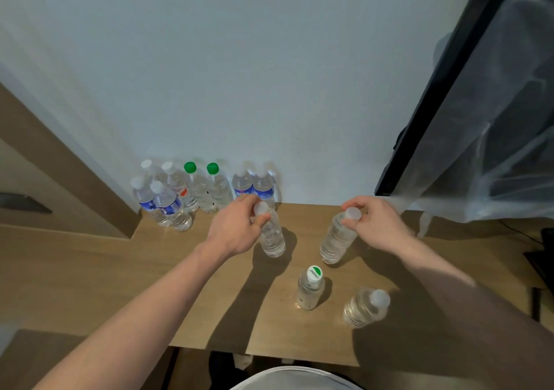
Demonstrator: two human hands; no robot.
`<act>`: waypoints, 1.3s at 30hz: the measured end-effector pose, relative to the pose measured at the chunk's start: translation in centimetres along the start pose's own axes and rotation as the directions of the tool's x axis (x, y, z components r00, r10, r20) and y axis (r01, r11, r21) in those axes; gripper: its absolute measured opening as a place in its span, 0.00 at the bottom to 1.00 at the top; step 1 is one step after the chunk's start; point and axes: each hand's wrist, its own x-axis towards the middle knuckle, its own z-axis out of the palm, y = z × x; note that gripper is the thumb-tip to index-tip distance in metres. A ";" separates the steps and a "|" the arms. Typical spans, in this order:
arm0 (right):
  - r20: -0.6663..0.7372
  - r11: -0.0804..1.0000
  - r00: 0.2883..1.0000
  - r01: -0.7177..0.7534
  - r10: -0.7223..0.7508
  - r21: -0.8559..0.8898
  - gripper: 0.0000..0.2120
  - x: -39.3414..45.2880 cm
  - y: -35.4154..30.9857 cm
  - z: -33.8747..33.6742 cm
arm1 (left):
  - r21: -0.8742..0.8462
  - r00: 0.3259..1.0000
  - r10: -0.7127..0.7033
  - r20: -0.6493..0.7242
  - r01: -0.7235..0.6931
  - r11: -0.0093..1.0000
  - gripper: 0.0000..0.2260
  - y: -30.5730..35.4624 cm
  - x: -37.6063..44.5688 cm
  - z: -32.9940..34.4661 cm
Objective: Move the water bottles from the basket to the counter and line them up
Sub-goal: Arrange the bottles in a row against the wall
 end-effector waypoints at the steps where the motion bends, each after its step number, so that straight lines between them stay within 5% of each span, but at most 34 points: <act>1: 0.008 1.000 1.000 0.014 -0.014 0.007 0.08 0.6 -0.9 0.3 | -0.011 1.000 -0.012 -0.005 0.012 1.000 0.10 -0.5 0.1 -0.4; 13: 0.136 0.987 0.980 0.152 -0.143 -0.054 0.11 5.3 -12.6 8.6 | 0.041 0.991 -0.136 -0.015 0.136 0.990 0.10 -9.3 -0.6 -4.1; 22: 0.155 0.995 0.983 0.102 -0.098 -0.016 0.11 8.2 -19.2 17.0 | 0.159 0.983 -0.177 0.053 0.167 0.973 0.18 -16.7 1.4 -6.1; 39: 0.087 0.999 0.996 0.025 -0.022 -0.030 0.12 12.2 -25.3 24.9 | 0.264 0.987 -0.113 0.116 0.079 0.961 0.17 -22.4 7.7 -6.5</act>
